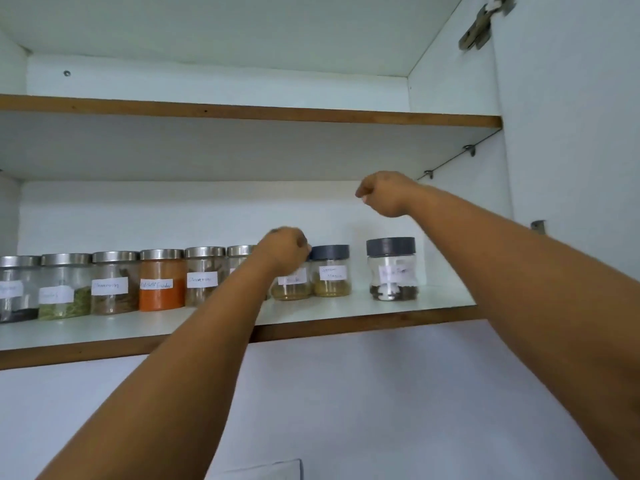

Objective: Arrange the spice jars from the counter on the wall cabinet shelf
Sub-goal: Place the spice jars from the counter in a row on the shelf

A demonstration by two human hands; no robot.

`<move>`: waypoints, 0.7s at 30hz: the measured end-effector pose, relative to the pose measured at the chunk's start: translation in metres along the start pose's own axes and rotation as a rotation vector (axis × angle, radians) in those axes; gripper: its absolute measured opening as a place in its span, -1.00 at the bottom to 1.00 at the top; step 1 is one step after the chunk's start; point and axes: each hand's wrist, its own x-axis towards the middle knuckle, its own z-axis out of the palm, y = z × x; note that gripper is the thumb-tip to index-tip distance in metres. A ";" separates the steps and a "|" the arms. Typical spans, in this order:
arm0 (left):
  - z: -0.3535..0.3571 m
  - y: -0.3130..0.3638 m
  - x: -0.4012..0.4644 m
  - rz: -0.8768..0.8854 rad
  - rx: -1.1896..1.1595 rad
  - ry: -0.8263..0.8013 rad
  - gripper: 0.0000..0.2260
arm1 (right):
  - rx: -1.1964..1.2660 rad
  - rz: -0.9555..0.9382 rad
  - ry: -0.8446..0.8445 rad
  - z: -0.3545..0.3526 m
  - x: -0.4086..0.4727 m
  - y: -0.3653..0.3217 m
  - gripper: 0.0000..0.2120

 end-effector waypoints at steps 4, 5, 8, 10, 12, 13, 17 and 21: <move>0.029 0.052 -0.075 0.054 0.128 -0.099 -0.54 | -0.146 0.078 -0.288 -0.019 -0.039 0.029 -0.58; 0.043 0.059 -0.091 0.069 0.205 0.026 -0.53 | -0.110 0.085 -0.311 -0.016 -0.045 0.033 -0.59; 0.067 0.067 -0.118 0.131 0.227 0.392 -0.60 | -0.036 0.069 -0.313 0.000 -0.051 0.038 -0.66; 0.077 0.062 -0.118 0.174 0.218 0.538 -0.62 | -0.063 0.058 -0.254 0.011 -0.050 0.037 -0.69; 0.082 0.059 -0.115 0.178 0.247 0.591 -0.63 | -0.067 0.056 -0.168 0.018 -0.046 0.039 -0.72; 0.083 0.060 -0.114 0.181 0.266 0.614 -0.63 | -0.055 0.066 -0.144 0.021 -0.044 0.041 -0.73; 0.088 0.057 -0.109 0.207 0.288 0.681 -0.64 | -0.126 0.102 -0.125 0.041 -0.035 0.045 -0.72; 0.091 0.056 -0.107 0.218 0.318 0.734 -0.64 | -0.164 0.130 -0.120 0.065 -0.015 0.045 -0.69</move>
